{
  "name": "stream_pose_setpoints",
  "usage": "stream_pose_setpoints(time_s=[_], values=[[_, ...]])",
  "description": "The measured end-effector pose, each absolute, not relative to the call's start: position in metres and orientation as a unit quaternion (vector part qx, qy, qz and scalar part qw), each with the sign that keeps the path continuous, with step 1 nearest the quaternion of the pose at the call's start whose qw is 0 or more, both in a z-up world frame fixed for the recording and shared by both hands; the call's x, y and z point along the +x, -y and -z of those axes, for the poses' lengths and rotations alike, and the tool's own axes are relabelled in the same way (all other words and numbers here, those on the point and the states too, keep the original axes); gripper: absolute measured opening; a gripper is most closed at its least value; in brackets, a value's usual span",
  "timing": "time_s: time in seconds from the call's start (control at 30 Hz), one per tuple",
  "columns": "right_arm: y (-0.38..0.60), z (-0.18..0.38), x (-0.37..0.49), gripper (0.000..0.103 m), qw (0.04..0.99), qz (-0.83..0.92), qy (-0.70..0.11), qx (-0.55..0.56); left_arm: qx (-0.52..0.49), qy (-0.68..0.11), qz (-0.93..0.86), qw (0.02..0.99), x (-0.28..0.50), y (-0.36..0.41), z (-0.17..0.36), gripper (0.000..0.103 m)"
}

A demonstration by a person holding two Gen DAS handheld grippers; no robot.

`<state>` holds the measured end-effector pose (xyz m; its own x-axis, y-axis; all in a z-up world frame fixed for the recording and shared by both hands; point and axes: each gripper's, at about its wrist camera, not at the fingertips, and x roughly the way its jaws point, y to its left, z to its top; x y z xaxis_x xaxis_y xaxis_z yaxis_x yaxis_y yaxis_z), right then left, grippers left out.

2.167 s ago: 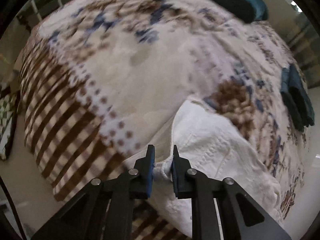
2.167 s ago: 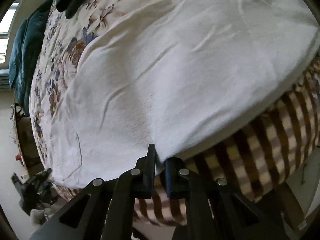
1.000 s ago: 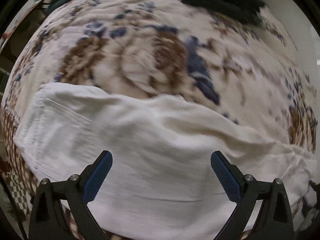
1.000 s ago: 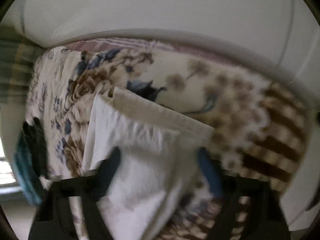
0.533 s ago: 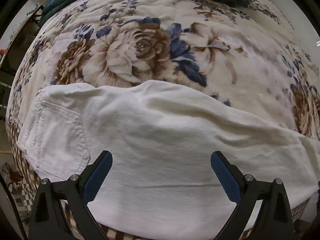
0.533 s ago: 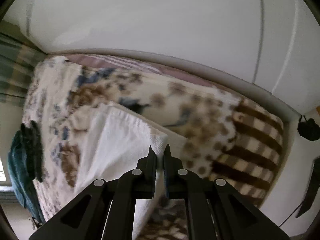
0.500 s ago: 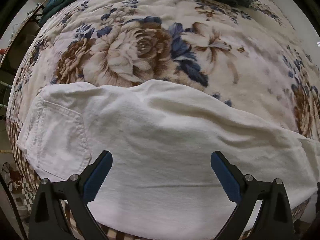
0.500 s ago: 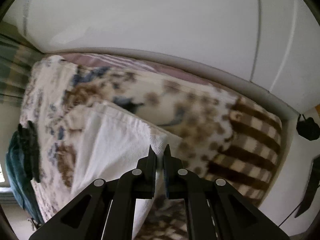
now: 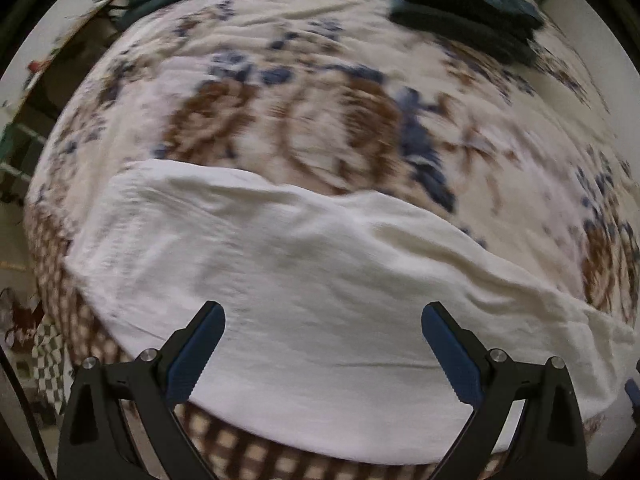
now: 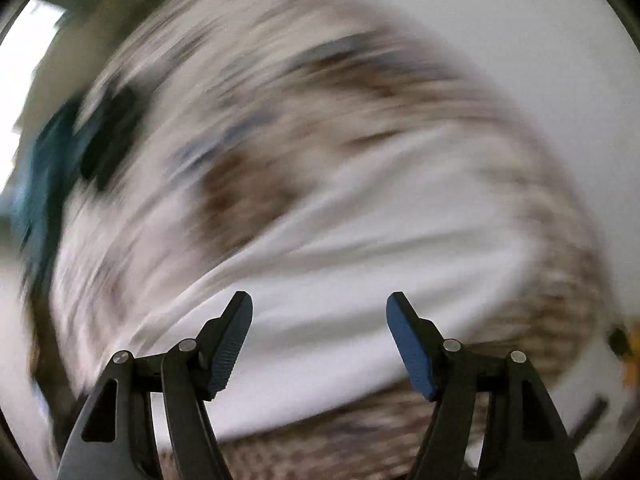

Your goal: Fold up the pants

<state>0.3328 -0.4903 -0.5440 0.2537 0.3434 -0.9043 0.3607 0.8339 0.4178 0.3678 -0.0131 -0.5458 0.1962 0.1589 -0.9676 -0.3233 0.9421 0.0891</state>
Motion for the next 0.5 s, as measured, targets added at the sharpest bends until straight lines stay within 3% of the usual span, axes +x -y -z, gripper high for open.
stream_pose_setpoints(time_s=[0.13,0.27,0.47,0.5], values=[[0.378,0.553,0.411,0.072,0.722,-0.162,-0.627,0.244,-0.08,-0.598,-0.162,0.781,0.371,-0.024,0.54,0.102],[0.27,0.59,0.486,0.072,0.633,-0.298,-0.682,0.216,-0.078,-0.607,-0.163,0.774,0.387,-0.058,0.549,0.102],[0.159,0.642,0.519,0.071,0.526,-0.378,-0.75,0.129,-0.225,-0.659,-0.154,0.701,0.409,-0.115,0.584,0.102],[0.149,0.646,0.52,0.065,0.52,-0.382,-0.754,0.12,-0.25,-0.669,-0.148,0.684,0.411,-0.12,0.59,0.102]])
